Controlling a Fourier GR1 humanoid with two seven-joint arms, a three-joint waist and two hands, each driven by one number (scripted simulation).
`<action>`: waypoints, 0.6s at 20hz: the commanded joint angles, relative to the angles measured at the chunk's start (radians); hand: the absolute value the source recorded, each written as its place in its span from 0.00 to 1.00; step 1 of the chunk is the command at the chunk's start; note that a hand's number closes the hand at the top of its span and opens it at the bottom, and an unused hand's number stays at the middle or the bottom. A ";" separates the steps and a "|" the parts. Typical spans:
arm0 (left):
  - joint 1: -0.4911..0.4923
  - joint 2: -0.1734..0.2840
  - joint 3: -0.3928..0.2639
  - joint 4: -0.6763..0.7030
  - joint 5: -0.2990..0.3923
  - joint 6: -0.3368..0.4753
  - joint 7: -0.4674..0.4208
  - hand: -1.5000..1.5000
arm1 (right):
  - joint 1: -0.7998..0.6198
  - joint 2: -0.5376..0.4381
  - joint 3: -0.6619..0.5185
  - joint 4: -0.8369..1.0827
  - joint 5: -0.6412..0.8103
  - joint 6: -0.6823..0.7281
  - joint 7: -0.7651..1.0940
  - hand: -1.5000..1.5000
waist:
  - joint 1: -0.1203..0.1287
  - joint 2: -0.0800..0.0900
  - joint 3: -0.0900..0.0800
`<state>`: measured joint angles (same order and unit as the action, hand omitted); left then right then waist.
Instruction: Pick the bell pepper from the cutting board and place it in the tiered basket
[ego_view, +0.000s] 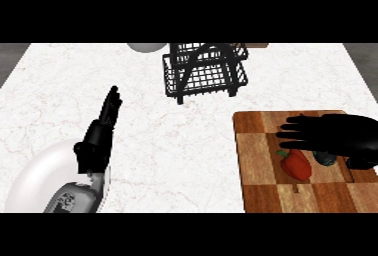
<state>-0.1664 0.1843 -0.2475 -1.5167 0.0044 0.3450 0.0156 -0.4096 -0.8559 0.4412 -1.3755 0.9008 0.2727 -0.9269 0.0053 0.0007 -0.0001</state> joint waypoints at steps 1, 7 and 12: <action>-0.030 0.020 0.030 -0.013 -0.001 -0.034 0.042 0.50 | -0.047 0.061 0.024 0.027 0.041 0.096 -0.033 0.00 | 0.003 0.000 0.000; -0.017 -0.011 0.061 0.043 -0.014 -0.048 -0.030 0.50 | 0.023 0.061 -0.006 0.019 0.065 0.079 -0.059 0.00 | -0.006 0.000 0.000; 0.032 -0.034 0.044 -0.027 -0.043 -0.042 -0.002 0.50 | 0.012 0.124 -0.006 0.106 0.119 0.033 -0.072 0.00 | -0.001 0.000 0.000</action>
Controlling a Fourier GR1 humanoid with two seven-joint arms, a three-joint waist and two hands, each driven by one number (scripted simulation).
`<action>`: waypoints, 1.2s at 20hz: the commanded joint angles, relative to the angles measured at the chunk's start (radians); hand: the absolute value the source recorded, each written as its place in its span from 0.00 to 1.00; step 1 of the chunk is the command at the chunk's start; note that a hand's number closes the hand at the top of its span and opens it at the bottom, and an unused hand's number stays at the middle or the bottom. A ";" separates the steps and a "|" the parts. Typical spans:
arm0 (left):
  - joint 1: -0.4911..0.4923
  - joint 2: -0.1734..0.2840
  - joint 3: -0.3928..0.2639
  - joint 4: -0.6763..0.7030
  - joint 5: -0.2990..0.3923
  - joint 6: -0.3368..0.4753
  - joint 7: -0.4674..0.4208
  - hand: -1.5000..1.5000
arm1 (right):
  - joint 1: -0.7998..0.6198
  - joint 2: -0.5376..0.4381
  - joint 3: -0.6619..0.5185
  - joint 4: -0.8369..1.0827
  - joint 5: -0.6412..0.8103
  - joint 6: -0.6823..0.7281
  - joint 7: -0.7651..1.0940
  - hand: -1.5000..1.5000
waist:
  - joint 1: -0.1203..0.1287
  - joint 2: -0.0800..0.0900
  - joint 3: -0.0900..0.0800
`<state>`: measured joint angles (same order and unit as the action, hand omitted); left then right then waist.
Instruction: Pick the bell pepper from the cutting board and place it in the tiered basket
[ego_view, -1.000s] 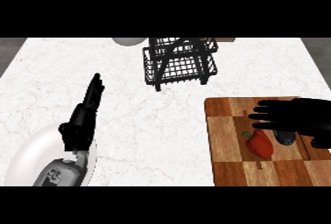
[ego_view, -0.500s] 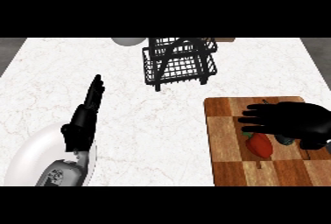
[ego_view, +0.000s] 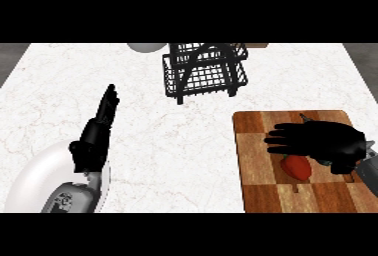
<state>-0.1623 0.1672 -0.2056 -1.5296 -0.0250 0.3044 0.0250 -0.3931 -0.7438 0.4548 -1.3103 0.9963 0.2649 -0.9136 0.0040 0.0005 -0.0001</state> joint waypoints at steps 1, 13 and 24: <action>-0.007 0.017 0.050 0.017 0.019 -0.044 -0.019 0.50 | -0.003 -0.009 -0.025 -0.052 0.005 0.115 -0.053 0.00 | -0.004 -0.001 0.000; 0.037 -0.075 -0.008 -0.020 -0.065 0.003 0.001 0.50 | 0.038 0.076 -0.028 0.074 0.024 0.047 -0.078 0.00 | -0.001 -0.001 0.000; 0.017 -0.064 0.029 -0.036 -0.075 -0.035 0.032 0.50 | 0.032 0.194 -0.087 0.115 0.055 -0.207 -0.131 1.00 | -0.001 0.000 0.000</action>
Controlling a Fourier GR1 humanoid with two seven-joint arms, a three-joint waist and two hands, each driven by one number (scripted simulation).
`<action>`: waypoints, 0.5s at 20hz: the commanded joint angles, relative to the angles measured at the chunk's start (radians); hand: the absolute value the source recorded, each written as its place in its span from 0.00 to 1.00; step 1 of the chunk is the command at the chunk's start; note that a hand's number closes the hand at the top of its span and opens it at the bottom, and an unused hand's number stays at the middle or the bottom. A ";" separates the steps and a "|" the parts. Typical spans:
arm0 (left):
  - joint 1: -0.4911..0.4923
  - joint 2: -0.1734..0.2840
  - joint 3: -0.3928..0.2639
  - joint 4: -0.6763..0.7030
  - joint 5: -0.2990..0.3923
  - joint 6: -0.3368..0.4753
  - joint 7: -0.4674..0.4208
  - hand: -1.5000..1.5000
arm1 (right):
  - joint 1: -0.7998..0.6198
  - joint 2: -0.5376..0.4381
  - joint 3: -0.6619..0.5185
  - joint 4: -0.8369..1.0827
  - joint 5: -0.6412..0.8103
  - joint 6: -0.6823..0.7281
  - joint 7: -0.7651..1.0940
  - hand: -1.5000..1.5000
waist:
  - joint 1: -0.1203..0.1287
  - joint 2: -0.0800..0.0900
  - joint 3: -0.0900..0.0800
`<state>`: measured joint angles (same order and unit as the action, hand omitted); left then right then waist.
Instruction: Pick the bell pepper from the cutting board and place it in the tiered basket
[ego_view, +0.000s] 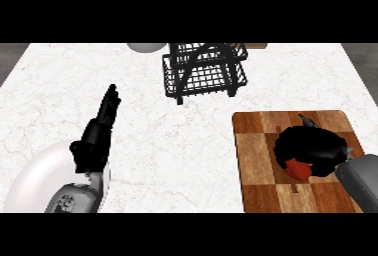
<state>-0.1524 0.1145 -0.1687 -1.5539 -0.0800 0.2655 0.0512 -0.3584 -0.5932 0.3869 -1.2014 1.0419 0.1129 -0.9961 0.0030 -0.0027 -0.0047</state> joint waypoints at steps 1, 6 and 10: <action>-0.010 -0.024 -0.007 0.024 -0.015 0.015 0.002 0.50 | -0.011 0.144 0.027 -0.083 0.068 0.072 0.272 1.00 | -0.007 0.000 0.004; 0.007 0.000 0.010 0.019 -0.009 0.013 0.012 0.50 | -0.013 0.236 -0.038 0.011 0.186 0.187 0.732 1.00 | -0.032 -0.016 -0.010; 0.007 0.009 0.013 0.018 -0.001 -0.002 0.008 0.50 | -0.040 0.405 -0.041 -0.026 0.267 0.255 1.047 1.00 | -0.020 -0.018 -0.005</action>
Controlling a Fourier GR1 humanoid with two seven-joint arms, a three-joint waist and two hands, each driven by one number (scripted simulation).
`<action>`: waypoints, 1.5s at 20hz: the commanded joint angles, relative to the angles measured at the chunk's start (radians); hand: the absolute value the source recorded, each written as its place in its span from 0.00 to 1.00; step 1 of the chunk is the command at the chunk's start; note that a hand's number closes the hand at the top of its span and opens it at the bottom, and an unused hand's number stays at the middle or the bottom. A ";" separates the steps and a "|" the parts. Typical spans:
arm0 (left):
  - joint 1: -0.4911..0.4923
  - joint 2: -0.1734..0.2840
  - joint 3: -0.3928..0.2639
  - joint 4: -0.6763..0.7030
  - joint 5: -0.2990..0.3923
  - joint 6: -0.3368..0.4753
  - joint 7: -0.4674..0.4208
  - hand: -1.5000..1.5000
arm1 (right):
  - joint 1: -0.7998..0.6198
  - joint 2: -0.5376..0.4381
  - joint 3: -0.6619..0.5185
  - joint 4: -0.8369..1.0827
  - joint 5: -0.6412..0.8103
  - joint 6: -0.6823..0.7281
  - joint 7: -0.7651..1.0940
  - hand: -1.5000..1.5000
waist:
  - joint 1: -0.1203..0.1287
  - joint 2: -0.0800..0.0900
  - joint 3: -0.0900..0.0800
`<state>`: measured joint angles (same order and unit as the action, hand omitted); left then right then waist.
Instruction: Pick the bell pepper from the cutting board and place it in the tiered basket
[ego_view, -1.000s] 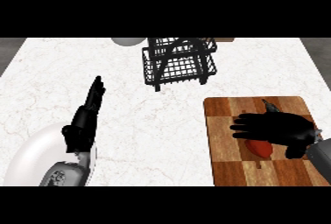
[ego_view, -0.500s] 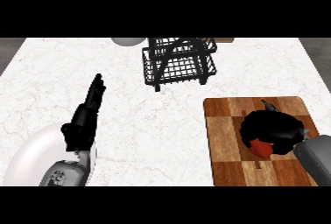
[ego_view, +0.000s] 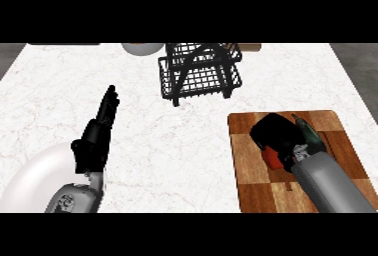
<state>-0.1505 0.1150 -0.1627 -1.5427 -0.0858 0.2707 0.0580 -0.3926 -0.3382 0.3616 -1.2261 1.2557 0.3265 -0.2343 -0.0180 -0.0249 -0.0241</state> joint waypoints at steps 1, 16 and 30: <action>-0.009 -0.014 -0.010 0.005 -0.002 0.003 0.009 0.50 | -0.035 0.217 -0.013 -0.008 0.066 0.060 0.356 1.00 | 0.012 0.007 0.017; -0.039 -0.016 -0.020 0.014 -0.008 -0.018 0.003 0.50 | -0.500 0.338 0.126 -0.341 -0.152 0.290 1.356 1.00 | 0.060 0.013 0.022; -0.020 -0.011 -0.017 -0.005 0.002 -0.044 0.000 0.50 | -0.920 0.337 -0.116 -0.139 -0.457 0.076 1.541 1.00 | 0.071 0.022 0.022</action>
<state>-0.1735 0.0983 -0.1786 -1.5203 -0.0890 0.2380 0.0417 -1.2223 -0.0146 0.3086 -1.4325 0.8721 0.4833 1.1135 0.0441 -0.0051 -0.0027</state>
